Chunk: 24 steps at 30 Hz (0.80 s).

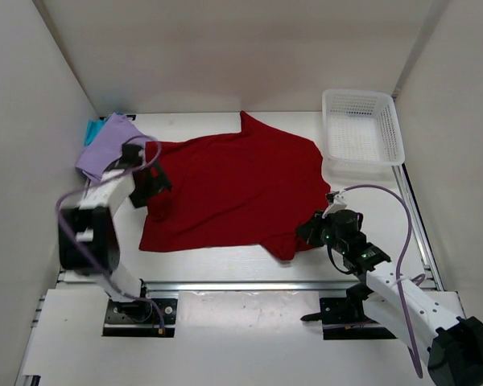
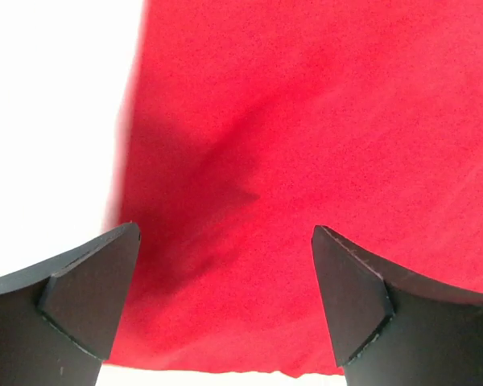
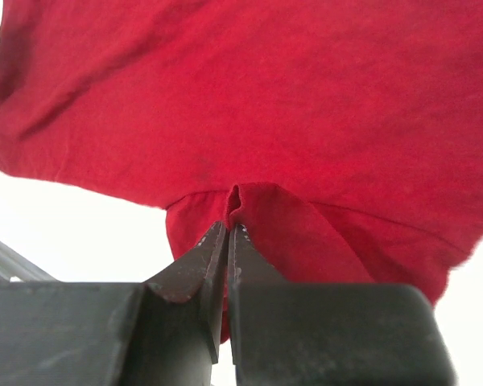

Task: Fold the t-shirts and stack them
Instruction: Flatten out the tshirt

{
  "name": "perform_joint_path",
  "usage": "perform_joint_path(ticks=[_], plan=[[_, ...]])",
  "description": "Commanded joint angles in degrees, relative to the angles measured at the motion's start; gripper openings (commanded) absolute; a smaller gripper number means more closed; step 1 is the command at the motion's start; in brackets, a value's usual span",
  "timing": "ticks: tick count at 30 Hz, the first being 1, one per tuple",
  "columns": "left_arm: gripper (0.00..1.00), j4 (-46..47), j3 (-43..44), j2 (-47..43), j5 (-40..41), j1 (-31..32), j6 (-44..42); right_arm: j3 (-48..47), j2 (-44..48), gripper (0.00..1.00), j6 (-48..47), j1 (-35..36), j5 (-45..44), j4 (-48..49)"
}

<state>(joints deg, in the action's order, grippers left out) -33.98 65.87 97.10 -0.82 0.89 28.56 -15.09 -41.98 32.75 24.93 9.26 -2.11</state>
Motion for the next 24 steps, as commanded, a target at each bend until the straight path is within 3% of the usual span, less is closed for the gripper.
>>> perform_joint_path(ticks=[1,3,5,8,12,24], plan=[[0.98,9.7,-14.7,-19.3,-4.6,-6.2,2.6,-1.4,-0.6,0.0,-0.8,2.1,-1.1,4.0],[0.63,9.5,-20.2,-26.8,-5.3,-5.8,3.4,-1.3,-1.1,0.0,-1.0,3.3,-1.2,3.6],[0.49,6.5,-24.5,-35.4,-2.2,-3.9,4.7,-1.3,-0.4,0.0,-1.1,3.6,-1.8,3.6],[0.46,2.0,-32.8,-44.6,0.6,-5.4,7.5,-1.0,1.1,0.0,-0.8,4.2,-1.8,3.3],[0.39,0.3,-41.9,-52.3,-3.7,-15.3,9.1,-0.9,1.6,0.0,-0.8,5.0,-2.3,3.7],[0.45,0.8,-47.7,-52.7,-3.4,-22.8,15.1,0.6,0.9,0.0,0.0,7.6,-1.6,4.9]])
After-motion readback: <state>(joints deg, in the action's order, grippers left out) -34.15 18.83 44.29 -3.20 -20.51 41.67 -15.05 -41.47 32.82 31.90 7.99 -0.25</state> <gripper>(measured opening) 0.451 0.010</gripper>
